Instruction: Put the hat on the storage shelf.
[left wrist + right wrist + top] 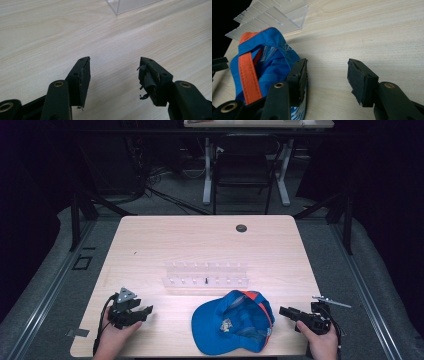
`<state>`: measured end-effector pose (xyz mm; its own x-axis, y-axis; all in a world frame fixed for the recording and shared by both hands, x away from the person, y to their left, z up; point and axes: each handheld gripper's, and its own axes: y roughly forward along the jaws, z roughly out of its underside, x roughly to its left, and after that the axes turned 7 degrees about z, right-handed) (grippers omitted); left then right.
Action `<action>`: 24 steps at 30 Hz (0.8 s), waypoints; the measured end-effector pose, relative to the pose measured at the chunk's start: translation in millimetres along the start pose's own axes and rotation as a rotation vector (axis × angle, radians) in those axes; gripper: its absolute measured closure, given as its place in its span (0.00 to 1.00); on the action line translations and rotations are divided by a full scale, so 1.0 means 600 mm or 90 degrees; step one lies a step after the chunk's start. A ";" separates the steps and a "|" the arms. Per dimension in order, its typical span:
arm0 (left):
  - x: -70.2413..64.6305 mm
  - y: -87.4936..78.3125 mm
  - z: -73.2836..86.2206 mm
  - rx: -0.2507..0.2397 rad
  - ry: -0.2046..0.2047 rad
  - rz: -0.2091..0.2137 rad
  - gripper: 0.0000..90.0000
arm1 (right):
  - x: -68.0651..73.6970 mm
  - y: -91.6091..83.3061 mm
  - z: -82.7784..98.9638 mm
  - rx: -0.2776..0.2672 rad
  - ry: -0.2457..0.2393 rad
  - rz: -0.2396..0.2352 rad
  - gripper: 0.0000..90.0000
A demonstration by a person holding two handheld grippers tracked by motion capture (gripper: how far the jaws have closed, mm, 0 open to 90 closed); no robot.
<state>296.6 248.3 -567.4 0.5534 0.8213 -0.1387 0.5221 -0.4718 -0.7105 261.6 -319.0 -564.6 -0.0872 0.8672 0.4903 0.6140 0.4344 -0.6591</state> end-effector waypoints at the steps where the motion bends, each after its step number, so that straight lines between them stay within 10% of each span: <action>1: 0.000 0.000 0.000 -0.001 0.000 0.001 0.48 | 0.001 -0.001 0.000 -0.001 0.001 0.001 0.56; 24: -0.008 -0.003 0.001 -0.002 0.004 0.007 0.48 | 0.068 -0.030 -0.031 0.019 -0.075 -0.053 0.63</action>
<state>292.8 245.5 -566.2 0.5639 0.8135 -0.1422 0.5177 -0.4824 -0.7066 261.5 -296.2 -522.2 -0.2298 0.8500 0.4740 0.5780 0.5111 -0.6362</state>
